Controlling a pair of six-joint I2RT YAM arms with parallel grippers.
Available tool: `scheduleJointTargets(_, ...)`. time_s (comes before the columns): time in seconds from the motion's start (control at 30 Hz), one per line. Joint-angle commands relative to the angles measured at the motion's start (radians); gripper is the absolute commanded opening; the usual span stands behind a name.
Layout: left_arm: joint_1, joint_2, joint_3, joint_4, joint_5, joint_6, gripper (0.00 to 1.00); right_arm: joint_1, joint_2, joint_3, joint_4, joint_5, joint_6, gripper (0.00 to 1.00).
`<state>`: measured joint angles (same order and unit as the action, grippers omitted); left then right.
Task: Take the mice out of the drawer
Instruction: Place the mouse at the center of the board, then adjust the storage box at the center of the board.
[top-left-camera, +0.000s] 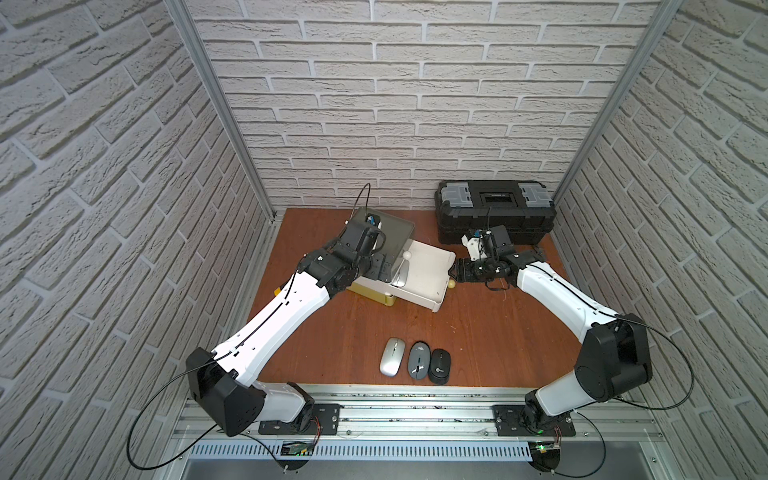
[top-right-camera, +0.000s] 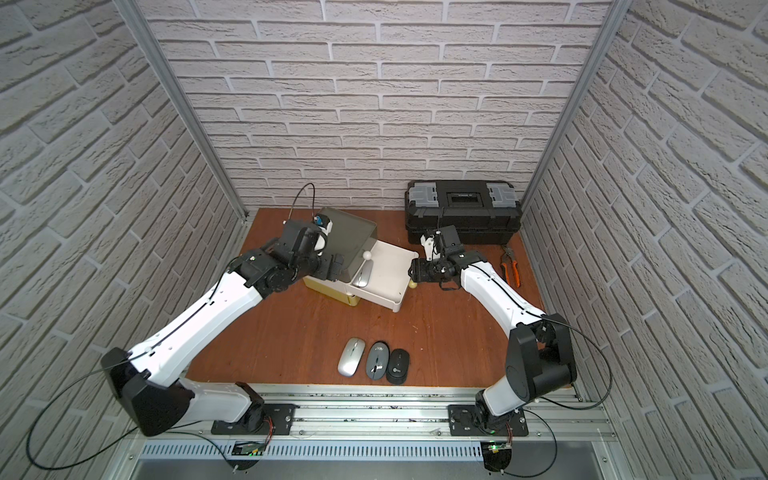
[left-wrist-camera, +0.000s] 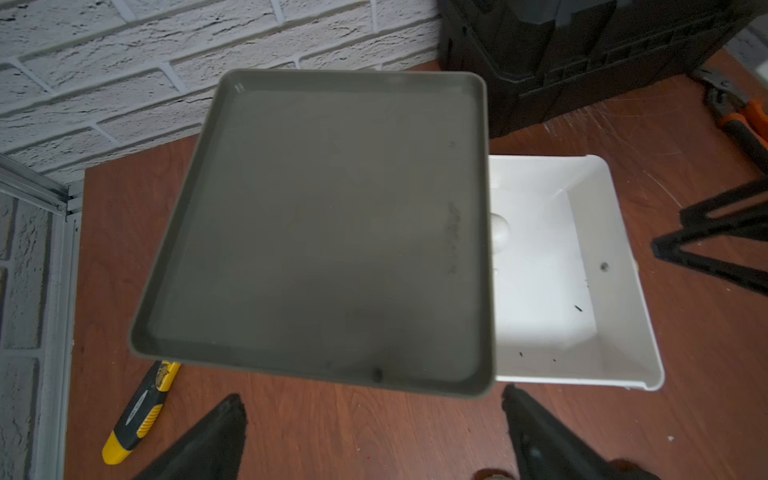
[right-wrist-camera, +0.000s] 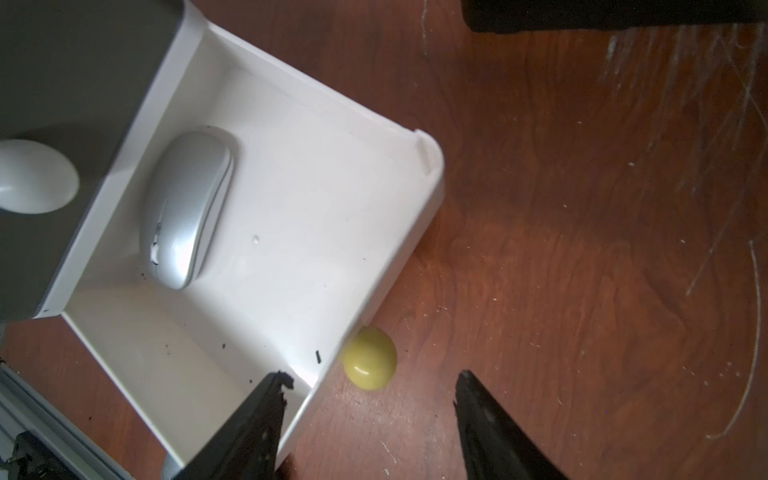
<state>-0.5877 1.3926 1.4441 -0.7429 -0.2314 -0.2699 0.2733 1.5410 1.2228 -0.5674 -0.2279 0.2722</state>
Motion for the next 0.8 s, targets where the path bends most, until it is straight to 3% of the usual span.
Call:
scheduleJointTargets(0.0,0.057,0.055,0.092,0.014,0.097,0.097,0.98,0.019,0.007,0.045,0.015,-0.014,-0.022,0.67)
scheduleJointTargets(0.33,0.111,0.119,0.151,-0.004,0.021,0.168,0.98,0.036,0.068,0.05,0.023,0.066,0.052,0.67)
scheduleJointTargets(0.5,0.15,0.119,0.127,0.025,0.049,0.175,0.98,0.059,0.106,0.065,0.004,0.11,0.085,0.66)
scheduleJointTargets(0.67,0.185,0.182,0.155,-0.013,0.054,0.177,0.98,0.092,0.16,0.149,-0.149,0.308,0.043,0.67)
scheduleJointTargets(0.77,0.248,0.202,0.16,-0.032,0.094,0.099,0.98,0.092,0.156,0.163,-0.195,0.403,0.025,0.67)
